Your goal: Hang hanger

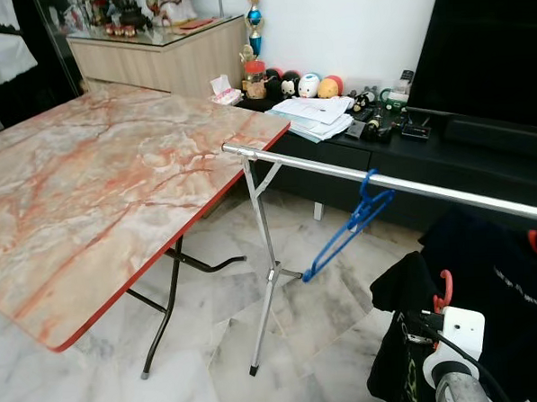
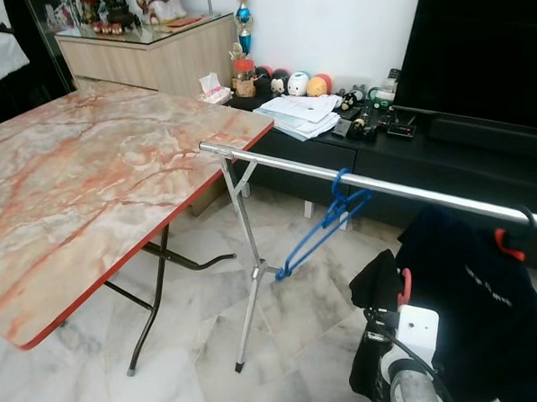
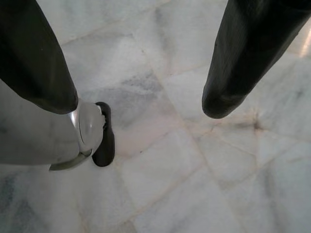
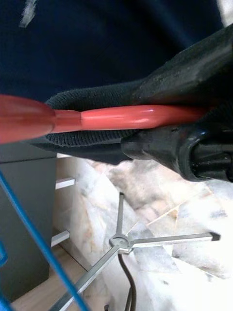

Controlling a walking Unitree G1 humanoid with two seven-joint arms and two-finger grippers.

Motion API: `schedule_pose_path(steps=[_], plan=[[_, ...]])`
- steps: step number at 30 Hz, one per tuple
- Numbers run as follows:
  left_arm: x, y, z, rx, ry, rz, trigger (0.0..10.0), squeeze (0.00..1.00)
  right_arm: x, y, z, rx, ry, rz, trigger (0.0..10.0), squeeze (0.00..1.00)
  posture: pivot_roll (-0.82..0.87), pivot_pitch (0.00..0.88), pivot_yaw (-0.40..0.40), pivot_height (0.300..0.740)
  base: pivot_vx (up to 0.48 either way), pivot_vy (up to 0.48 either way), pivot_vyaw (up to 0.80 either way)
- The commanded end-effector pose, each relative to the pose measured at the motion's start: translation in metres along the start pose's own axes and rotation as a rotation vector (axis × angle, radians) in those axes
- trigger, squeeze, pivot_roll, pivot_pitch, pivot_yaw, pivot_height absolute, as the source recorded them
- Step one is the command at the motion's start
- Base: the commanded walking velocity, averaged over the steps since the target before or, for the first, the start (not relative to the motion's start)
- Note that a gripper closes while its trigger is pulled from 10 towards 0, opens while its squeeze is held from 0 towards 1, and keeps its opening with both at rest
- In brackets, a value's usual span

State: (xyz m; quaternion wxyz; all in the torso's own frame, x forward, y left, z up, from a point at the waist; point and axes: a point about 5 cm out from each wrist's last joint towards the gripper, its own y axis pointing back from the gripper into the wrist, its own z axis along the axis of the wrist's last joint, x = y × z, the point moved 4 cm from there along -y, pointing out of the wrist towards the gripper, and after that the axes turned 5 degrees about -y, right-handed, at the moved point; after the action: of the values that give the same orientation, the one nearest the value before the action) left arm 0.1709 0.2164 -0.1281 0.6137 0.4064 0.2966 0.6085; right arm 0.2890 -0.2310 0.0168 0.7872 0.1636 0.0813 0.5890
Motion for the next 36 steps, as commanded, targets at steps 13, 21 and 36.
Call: schedule_pose_path(steps=[13,21,36], plan=[[0.000,0.001,-0.008,0.031,0.020,0.004,10.0,0.00,-0.011,-0.004,0.007,0.006,-0.014,-0.057,10.0,0.00,0.02,0.000,0.030,0.740,-0.103,0.000,-0.09],[0.000,0.001,-0.010,0.041,0.029,0.009,10.0,0.00,-0.010,-0.004,0.003,0.022,-0.009,-0.062,10.0,0.00,0.02,0.000,0.033,0.740,0.000,0.180,-0.80],[0.001,0.001,-0.010,0.040,0.013,0.007,10.0,0.00,-0.001,-0.005,0.002,0.032,-0.002,-0.032,10.0,0.00,0.03,0.000,0.035,0.740,0.000,0.320,-0.03]])
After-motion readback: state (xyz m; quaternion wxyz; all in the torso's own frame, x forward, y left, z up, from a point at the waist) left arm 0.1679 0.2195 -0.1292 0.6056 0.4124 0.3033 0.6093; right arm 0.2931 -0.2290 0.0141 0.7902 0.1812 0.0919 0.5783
